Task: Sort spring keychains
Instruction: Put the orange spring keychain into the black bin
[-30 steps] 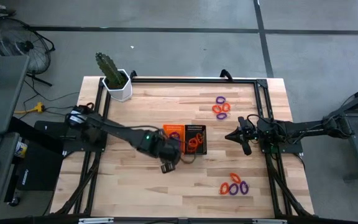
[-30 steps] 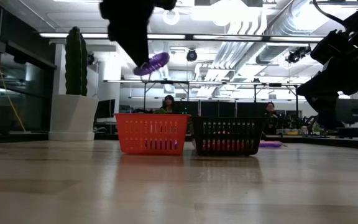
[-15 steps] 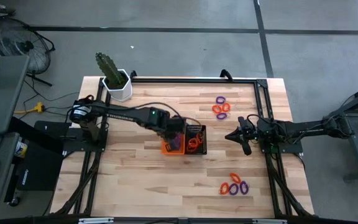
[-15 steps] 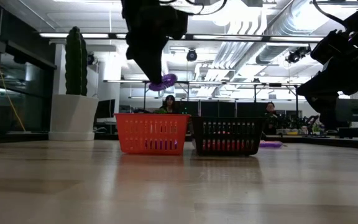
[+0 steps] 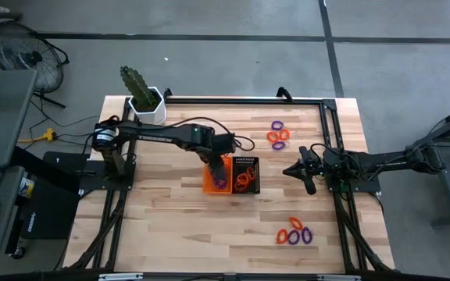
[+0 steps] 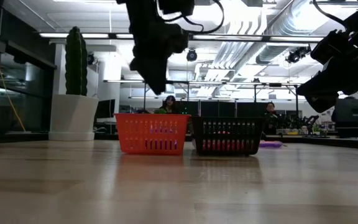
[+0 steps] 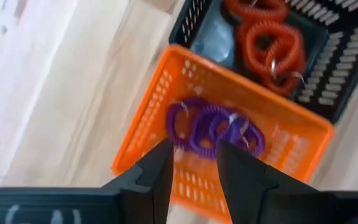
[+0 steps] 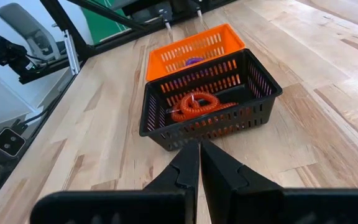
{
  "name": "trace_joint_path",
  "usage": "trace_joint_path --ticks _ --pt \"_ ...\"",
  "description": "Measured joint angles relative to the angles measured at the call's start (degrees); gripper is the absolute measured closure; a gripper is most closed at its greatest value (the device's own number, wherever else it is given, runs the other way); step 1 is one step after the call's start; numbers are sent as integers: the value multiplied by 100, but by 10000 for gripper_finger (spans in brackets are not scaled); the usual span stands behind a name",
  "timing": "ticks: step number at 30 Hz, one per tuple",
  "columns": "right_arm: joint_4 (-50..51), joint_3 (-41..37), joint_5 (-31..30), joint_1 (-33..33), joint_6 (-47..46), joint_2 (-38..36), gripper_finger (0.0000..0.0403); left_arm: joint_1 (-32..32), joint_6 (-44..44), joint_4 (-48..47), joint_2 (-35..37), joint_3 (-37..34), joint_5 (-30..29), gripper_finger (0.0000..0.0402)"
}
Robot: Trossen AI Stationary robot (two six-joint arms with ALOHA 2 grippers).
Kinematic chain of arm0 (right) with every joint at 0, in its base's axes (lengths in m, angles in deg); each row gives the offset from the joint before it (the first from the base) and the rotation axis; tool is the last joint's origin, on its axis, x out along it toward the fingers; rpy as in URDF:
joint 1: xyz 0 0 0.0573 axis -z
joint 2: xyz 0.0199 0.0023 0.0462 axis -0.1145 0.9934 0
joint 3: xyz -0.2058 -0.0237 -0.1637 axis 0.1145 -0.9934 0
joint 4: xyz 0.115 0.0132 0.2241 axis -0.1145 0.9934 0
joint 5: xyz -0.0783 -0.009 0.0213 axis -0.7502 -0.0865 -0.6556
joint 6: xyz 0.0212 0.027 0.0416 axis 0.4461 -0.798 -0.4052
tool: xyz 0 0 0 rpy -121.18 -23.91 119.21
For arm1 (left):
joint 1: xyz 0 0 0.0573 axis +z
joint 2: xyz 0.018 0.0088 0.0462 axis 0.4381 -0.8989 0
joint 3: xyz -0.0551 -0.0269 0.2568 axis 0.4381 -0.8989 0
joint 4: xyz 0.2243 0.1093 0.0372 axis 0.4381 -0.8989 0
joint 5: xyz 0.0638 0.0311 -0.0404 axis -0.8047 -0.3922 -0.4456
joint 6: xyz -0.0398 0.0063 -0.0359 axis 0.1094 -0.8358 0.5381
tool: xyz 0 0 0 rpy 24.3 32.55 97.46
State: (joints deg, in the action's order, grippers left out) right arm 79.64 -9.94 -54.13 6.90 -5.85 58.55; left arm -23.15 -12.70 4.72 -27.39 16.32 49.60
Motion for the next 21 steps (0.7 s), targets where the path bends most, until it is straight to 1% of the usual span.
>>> trace_joint_path --ticks 3,5,8,9,11,14,18,21 --pt "1 0 -2 0 0 0 391 -5 2 721 55 -227 27 280" --pt "2 0 0 0 0 2 391 -5 12 1248 338 -576 73 280" --pt "3 0 -1 0 0 0 391 -5 95 2612 807 -1429 202 280" --pt "3 0 0 0 0 1 391 -5 170 2983 972 -1777 312 280" --pt "-3 0 0 2 0 2 391 -5 279 4076 1212 -2364 526 280" --pt "10 0 0 2 0 -2 391 33 289 5167 1672 -3173 597 280" --pt "4 0 0 0 0 15 391 138 275 5880 2311 -4051 567 279" --pt "-2 0 0 0 0 41 391 257 94 6085 2931 -4721 552 279"
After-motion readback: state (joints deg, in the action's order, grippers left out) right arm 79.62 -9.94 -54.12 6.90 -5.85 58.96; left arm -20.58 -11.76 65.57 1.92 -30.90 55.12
